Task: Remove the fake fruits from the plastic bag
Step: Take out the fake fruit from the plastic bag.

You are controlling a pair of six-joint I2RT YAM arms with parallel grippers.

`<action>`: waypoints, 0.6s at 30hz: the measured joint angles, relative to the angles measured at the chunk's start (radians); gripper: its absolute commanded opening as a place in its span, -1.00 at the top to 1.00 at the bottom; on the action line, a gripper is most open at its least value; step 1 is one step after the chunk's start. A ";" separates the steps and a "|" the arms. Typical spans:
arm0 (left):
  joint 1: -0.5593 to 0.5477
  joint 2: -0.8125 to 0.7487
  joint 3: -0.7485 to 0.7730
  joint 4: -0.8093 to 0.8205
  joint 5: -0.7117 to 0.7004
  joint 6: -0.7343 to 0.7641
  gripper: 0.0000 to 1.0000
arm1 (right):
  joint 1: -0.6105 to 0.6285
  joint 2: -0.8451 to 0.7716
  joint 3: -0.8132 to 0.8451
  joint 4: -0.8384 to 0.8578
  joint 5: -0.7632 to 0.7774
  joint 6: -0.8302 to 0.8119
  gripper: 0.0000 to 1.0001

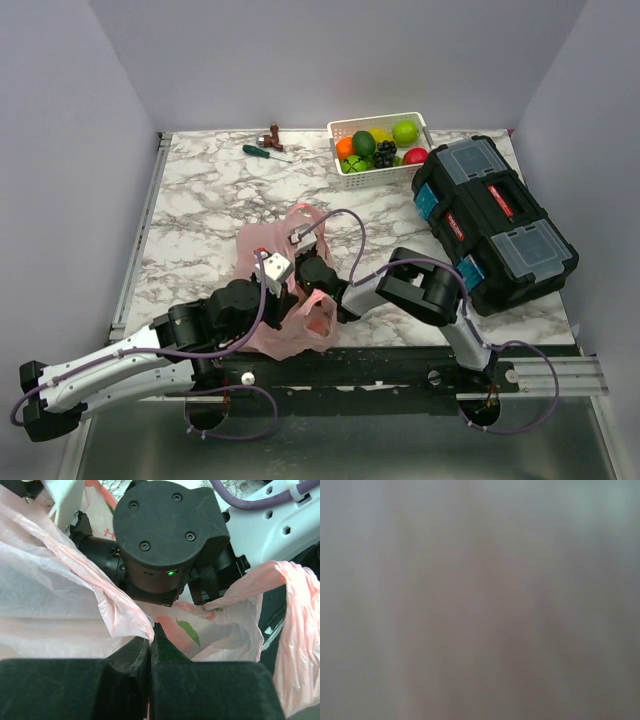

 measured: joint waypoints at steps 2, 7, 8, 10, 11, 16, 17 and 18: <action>0.000 0.006 0.001 0.001 0.000 0.001 1.00 | 0.000 0.021 0.028 -0.005 0.022 -0.001 -0.67; 0.000 0.006 0.001 0.001 0.000 0.001 1.00 | 0.000 0.036 0.050 -0.031 0.063 -0.009 -0.17; 0.000 0.005 0.001 0.001 0.000 0.001 1.00 | 0.000 0.036 0.049 -0.032 0.066 -0.011 -0.03; 0.000 0.000 0.001 0.001 -0.001 0.000 1.00 | 0.000 0.030 0.040 -0.032 0.067 -0.014 0.09; 0.000 -0.004 0.001 0.001 -0.002 0.000 1.00 | 0.000 0.021 0.029 -0.034 0.068 -0.016 0.16; 0.000 -0.024 0.001 -0.006 -0.046 -0.021 1.00 | 0.000 -0.074 -0.074 -0.058 0.072 -0.019 0.44; 0.000 -0.027 0.001 -0.010 -0.065 -0.031 1.00 | 0.000 -0.099 -0.093 -0.066 0.072 -0.019 0.48; 0.000 -0.027 0.001 -0.014 -0.080 -0.037 1.00 | 0.000 -0.126 -0.110 -0.076 0.072 -0.019 0.51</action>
